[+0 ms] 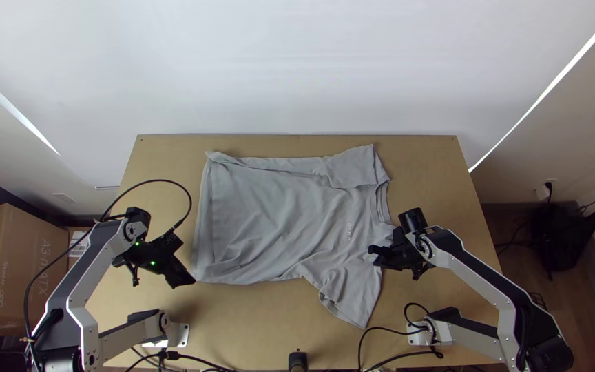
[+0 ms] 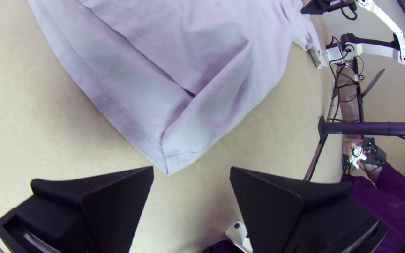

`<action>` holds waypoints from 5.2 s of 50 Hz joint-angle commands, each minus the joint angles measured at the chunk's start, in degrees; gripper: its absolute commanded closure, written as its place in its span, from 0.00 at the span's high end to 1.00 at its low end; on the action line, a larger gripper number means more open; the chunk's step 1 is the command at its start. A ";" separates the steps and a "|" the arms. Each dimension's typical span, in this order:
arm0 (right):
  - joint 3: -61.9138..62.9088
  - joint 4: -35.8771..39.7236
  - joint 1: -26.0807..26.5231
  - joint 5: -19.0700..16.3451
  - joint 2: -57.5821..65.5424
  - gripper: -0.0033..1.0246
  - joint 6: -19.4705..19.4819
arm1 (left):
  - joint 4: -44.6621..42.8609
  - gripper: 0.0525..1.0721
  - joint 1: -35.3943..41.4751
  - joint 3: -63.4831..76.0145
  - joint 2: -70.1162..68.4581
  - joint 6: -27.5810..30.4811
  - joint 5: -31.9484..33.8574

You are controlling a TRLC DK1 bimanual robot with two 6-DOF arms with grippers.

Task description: Fold the t-shirt

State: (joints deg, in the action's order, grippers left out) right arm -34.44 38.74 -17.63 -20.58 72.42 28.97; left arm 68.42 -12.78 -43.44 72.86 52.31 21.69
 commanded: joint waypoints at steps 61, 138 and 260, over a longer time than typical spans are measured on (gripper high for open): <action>-0.02 -1.21 2.60 0.98 -2.73 0.03 2.49 | -5.76 0.03 0.03 4.77 2.20 -2.22 6.08; -79.91 -9.56 16.49 9.24 5.01 0.03 -9.28 | -38.89 0.02 -6.12 -65.46 -0.17 -65.76 -6.40; -26.38 -42.34 14.90 6.87 26.37 0.03 -4.27 | -62.89 0.02 2.40 -22.39 29.97 -67.43 -4.55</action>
State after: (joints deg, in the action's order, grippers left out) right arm -56.03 -1.83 -4.60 -14.20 95.13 25.45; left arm 6.48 -9.39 -60.90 98.85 -15.77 18.76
